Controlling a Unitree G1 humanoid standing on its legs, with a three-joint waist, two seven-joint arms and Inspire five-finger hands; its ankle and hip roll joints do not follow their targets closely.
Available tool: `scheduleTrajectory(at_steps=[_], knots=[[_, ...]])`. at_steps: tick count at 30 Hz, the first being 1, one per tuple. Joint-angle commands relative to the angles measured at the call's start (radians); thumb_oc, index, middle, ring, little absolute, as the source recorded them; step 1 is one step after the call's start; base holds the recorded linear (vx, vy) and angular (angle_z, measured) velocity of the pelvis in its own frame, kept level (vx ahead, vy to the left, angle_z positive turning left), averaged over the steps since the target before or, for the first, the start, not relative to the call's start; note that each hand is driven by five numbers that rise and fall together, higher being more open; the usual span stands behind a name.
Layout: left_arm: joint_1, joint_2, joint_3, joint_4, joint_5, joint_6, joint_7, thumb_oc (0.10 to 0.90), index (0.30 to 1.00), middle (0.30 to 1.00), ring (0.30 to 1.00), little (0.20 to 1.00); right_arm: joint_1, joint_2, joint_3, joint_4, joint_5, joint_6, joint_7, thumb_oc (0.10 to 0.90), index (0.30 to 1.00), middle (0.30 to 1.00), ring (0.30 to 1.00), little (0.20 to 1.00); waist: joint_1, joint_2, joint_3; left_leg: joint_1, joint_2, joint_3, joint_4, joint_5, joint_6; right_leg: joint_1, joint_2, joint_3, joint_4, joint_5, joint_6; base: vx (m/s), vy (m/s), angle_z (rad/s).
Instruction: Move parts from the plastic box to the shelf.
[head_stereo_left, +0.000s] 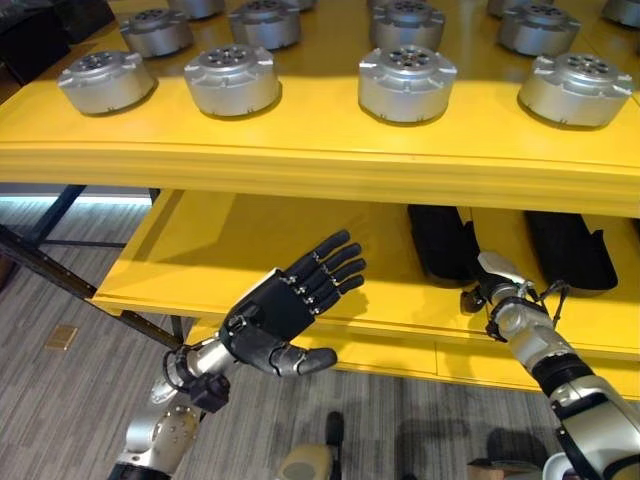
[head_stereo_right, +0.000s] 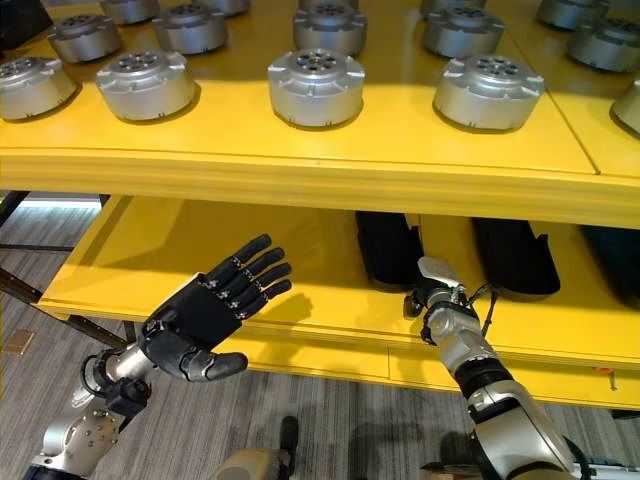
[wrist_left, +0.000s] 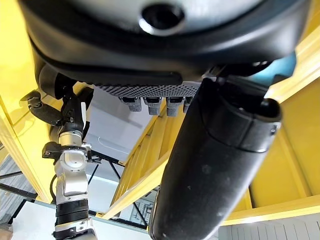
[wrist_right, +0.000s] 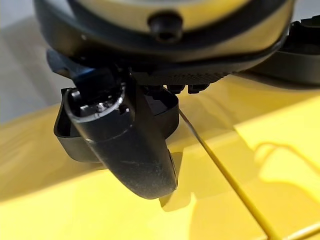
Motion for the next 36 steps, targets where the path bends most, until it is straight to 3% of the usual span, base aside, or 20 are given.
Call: scheduleTrajectory(at_steps=[1,6,14,32,36], knots=[[-0.075,-0.046,0.024,-0.084,-0.03,-0.06,-0.027,0.9,1.0,1.0,1.0,1.0,-0.021,0.025,0.026,-0.024,0.013,-0.009,0.009,0.9,1.0,1.0,1.0,1.0,0.015,-0.01,-0.032,0.029,0.039,-0.04,0.103,-0.173,-0.045,-0.102,-0.006,-0.024,0.044,0.065,-0.038,0.04,0.0,-0.01],[-0.076,-0.045,0.022,-0.082,-0.033,-0.059,-0.027,0.9,1.0,1.0,1.0,1.0,-0.02,0.032,0.014,-0.025,0.005,0.006,-0.027,0.9,1.0,1.0,1.0,1.0,0.015,-0.009,-0.031,0.027,0.04,-0.038,0.105,-0.174,-0.043,-0.105,-0.006,-0.021,0.046,0.066,-0.037,0.0,0.0,0.0],[-0.074,-0.041,0.017,-0.073,-0.048,-0.066,-0.035,0.9,1.0,1.0,1.0,1.0,-0.012,0.035,-0.01,-0.044,0.04,-0.066,-0.081,0.9,1.0,1.0,1.0,1.0,0.013,-0.006,-0.029,0.025,0.037,-0.041,0.109,-0.176,-0.041,-0.107,-0.006,-0.018,0.049,0.066,-0.037,0.0,0.0,0.0],[-0.052,-0.056,0.016,-0.072,-0.046,-0.081,-0.041,0.9,1.0,1.0,1.0,1.0,0.035,0.063,-0.034,-0.141,0.082,-0.107,-0.141,0.9,1.0,1.0,1.0,1.0,0.006,0.003,-0.029,0.022,0.035,-0.043,0.119,-0.18,-0.041,-0.11,-0.008,-0.011,0.056,0.062,-0.04,0.0,0.0,0.0],[-0.054,-0.055,0.011,-0.075,-0.046,-0.082,-0.036,0.9,1.0,1.0,1.0,1.0,0.027,0.065,-0.042,-0.159,0.041,-0.148,-0.201,0.9,1.0,1.0,1.0,1.0,0.005,0.006,-0.033,0.023,0.034,-0.043,0.115,-0.179,-0.041,-0.112,-0.008,-0.011,0.057,0.061,-0.041,0.0,0.0,0.0]])
